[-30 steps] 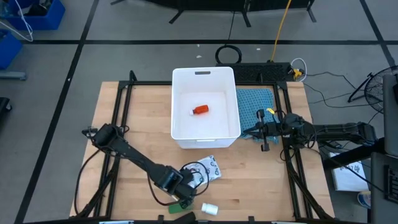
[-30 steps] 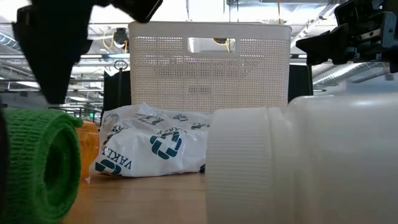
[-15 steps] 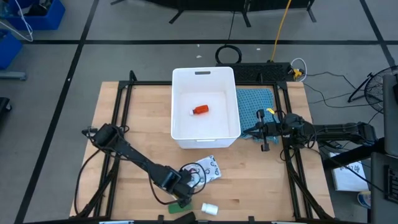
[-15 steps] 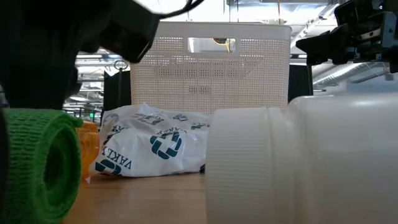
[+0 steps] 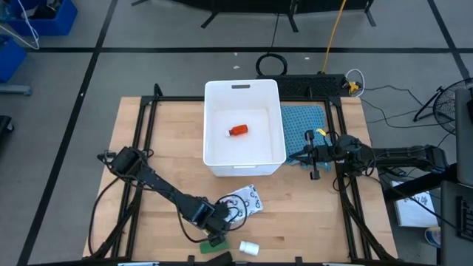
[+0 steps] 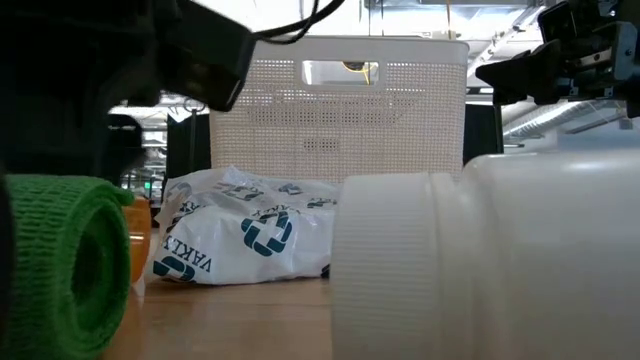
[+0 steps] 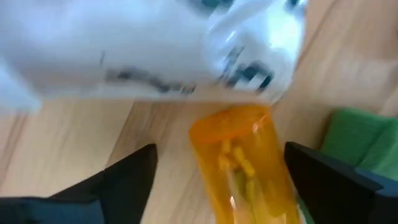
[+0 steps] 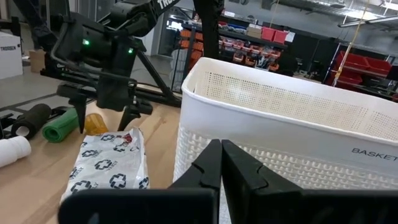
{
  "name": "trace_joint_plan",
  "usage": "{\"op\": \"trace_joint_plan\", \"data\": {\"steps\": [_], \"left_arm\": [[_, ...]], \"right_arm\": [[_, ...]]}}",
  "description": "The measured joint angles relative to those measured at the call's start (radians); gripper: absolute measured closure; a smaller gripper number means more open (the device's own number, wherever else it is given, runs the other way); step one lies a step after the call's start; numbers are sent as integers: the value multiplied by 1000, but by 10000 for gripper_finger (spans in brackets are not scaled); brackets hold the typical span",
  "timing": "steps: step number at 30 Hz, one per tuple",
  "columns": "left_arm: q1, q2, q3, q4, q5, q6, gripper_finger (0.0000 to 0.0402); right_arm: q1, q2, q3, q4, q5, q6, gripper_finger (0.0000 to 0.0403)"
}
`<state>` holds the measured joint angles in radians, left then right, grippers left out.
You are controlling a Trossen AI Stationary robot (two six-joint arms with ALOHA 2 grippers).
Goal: Pick & place medical supplies in basket/bin
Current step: Put the orange medicine bottle into the white bin
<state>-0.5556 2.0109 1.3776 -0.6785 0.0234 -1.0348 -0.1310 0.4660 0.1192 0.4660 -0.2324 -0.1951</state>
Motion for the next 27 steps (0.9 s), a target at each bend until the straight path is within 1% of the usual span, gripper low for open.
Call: {"op": "trace_joint_plan", "data": {"steps": [3, 8, 10, 11, 14, 17, 19, 21, 23, 27], "left_arm": [[5, 0, 6, 3, 3, 18, 110], [18, 0, 6, -4, 58, 33, 203], [19, 0, 6, -5, 67, 50, 236], [20, -1, 6, -6, 71, 57, 244], [23, -19, 6, -20, 76, 85, 245], [22, -66, 6, -39, 32, 113, 243], [23, -112, 6, -58, -5, 133, 226], [18, -171, 6, -73, -61, 154, 210], [12, -244, 6, -79, -124, 183, 204], [-13, -402, 6, -105, -279, 277, 215]], "right_arm": [[0, 0, 0, 0, 0, 0, 402], [0, 0, 0, 0, 0, 0, 402], [0, 0, 0, 0, 0, 0, 401], [0, 0, 0, 0, 0, 0, 401], [0, 0, 0, 0, 0, 0, 402], [0, 0, 0, 0, 0, 0, 402], [0, 0, 0, 0, 0, 0, 402], [0, 0, 0, -1, 0, 0, 402], [0, 2, 0, -1, 0, 0, 402], [0, 4, 0, -4, 0, 0, 402]]}}
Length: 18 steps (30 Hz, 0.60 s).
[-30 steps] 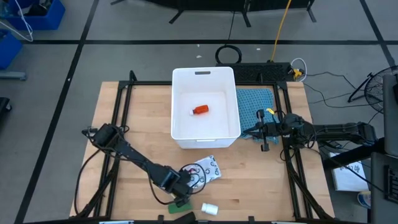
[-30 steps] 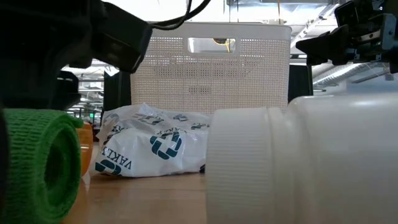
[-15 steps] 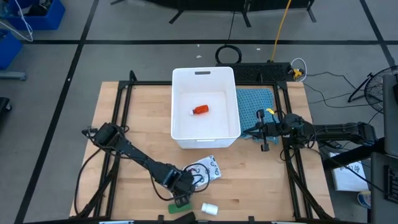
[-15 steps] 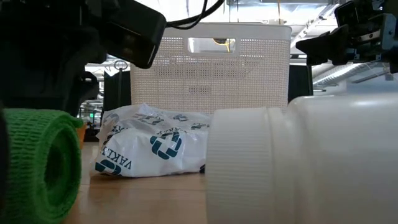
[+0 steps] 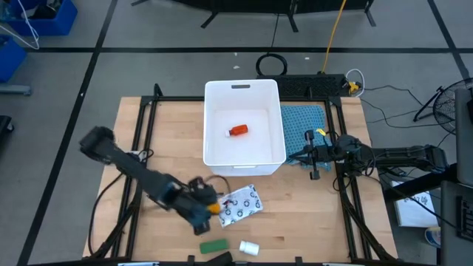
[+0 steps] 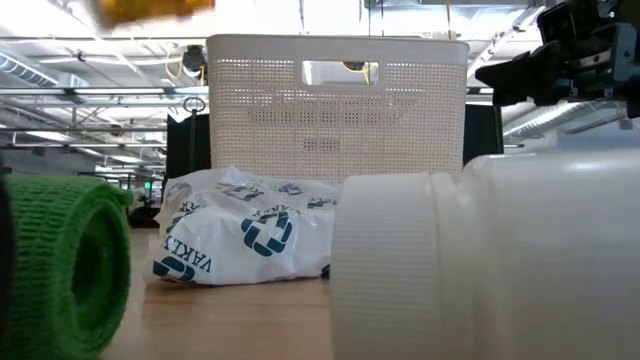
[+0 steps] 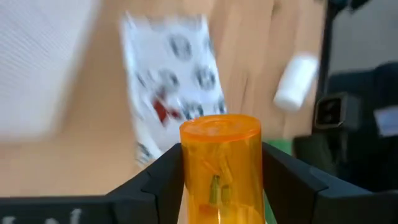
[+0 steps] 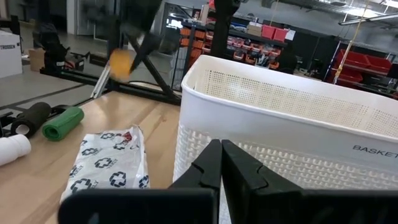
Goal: Pick & place medical supplies in basket/bin
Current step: Put the orange medicine bottle into the white bin
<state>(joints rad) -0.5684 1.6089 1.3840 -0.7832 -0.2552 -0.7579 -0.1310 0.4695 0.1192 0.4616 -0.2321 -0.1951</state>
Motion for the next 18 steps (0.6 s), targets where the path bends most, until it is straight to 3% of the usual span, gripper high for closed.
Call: {"op": "trace_joint_plan", "data": {"steps": [5, 10, 18], "left_arm": [[-24, -195, 0, -80, -217, 120, 232], [-19, -358, 1, -154, -399, 252, 223], [15, -568, -33, -138, -588, 475, 219]], "right_arm": [[0, 3, 0, -3, 0, 0, 402], [0, 3, 0, -18, 0, 0, 402], [0, 3, 0, -33, 0, 0, 402]]}}
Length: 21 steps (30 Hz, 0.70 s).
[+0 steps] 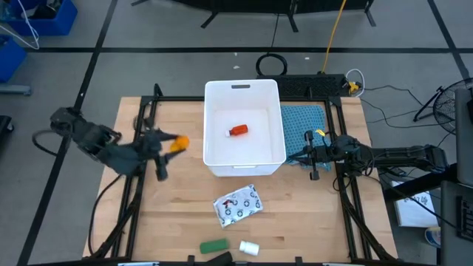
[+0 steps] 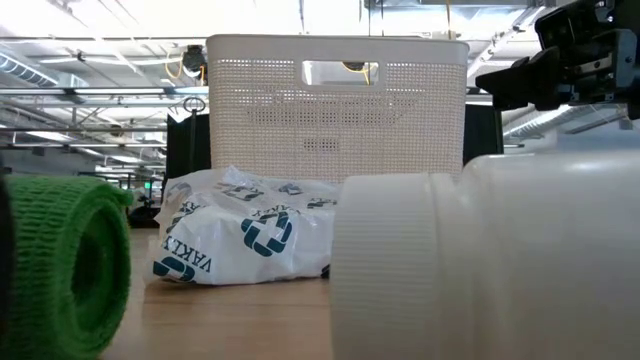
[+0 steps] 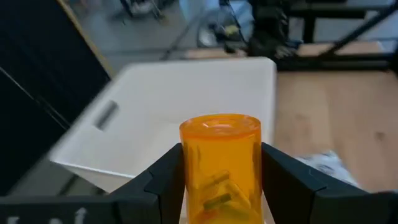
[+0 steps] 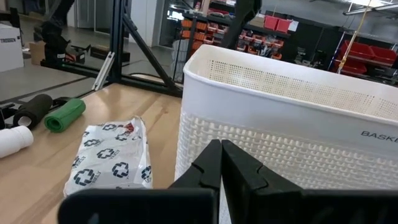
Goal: Pick & place medical supplies in basket/bin
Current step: Put the orange medicine bottle into the white bin
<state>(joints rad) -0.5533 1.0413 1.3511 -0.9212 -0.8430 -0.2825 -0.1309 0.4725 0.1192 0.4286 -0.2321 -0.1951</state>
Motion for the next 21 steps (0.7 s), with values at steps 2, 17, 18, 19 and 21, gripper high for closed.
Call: {"op": "trace_joint_plan", "data": {"steps": [2, 17, 18, 19, 21], "left_arm": [[16, -65, -62, 83, -3, 77, 218], [297, -481, -784, 973, 524, 543, 218], [315, -514, -823, 996, 521, 536, 218], [333, -543, -857, 1017, 520, 527, 218], [378, -597, -917, 1076, 513, 491, 218]], "right_arm": [[0, 0, 0, -1, 0, 0, 402], [0, 0, 0, -15, 0, 3, 402], [0, 0, 0, -18, 0, 2, 402], [0, 0, 0, -19, 0, 1, 402], [0, 0, 0, -18, 0, -2, 401]]}}
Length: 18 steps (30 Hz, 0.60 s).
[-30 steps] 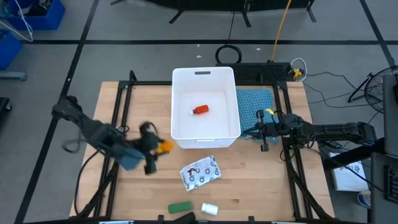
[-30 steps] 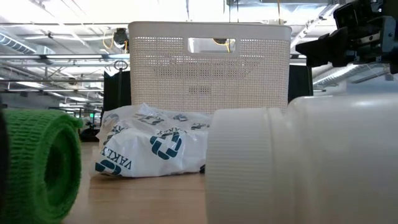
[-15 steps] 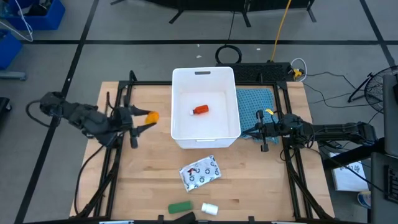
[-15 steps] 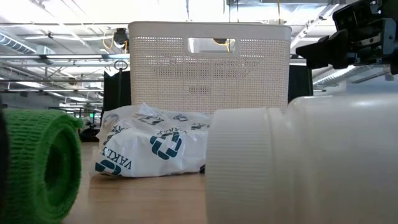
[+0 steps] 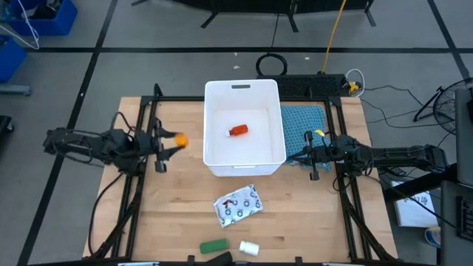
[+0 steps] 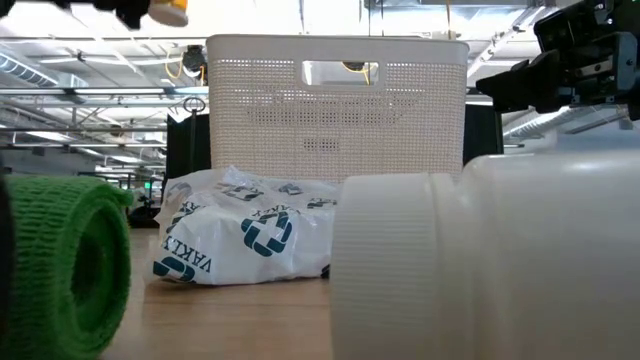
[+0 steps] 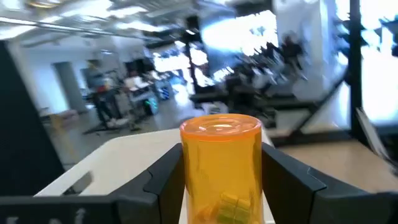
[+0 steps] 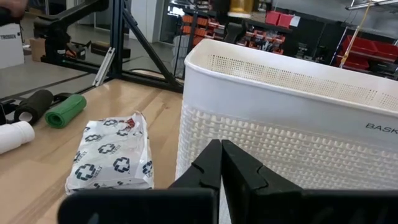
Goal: Pick & place medical supplies in basket/bin
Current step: Put the orange medicine bottle into the white bin
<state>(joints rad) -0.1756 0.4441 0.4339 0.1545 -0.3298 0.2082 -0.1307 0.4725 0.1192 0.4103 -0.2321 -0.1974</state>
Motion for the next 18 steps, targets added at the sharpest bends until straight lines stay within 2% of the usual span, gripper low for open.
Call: {"op": "trace_joint_plan", "data": {"steps": [4, 9, 12, 18], "left_arm": [[96, -54, -56, 83, -78, -121, 218], [214, 2, 19, 47, -76, -204, 218], [286, 106, 113, -18, -19, -218, 218], [412, 439, 374, -108, 223, -214, 218]], "right_arm": [[0, 0, 0, 4, 0, -6, 402], [0, 0, 0, 22, 0, -24, 402], [0, 0, 0, 29, 0, -24, 402], [0, 0, 0, 27, 0, -21, 402]]}}
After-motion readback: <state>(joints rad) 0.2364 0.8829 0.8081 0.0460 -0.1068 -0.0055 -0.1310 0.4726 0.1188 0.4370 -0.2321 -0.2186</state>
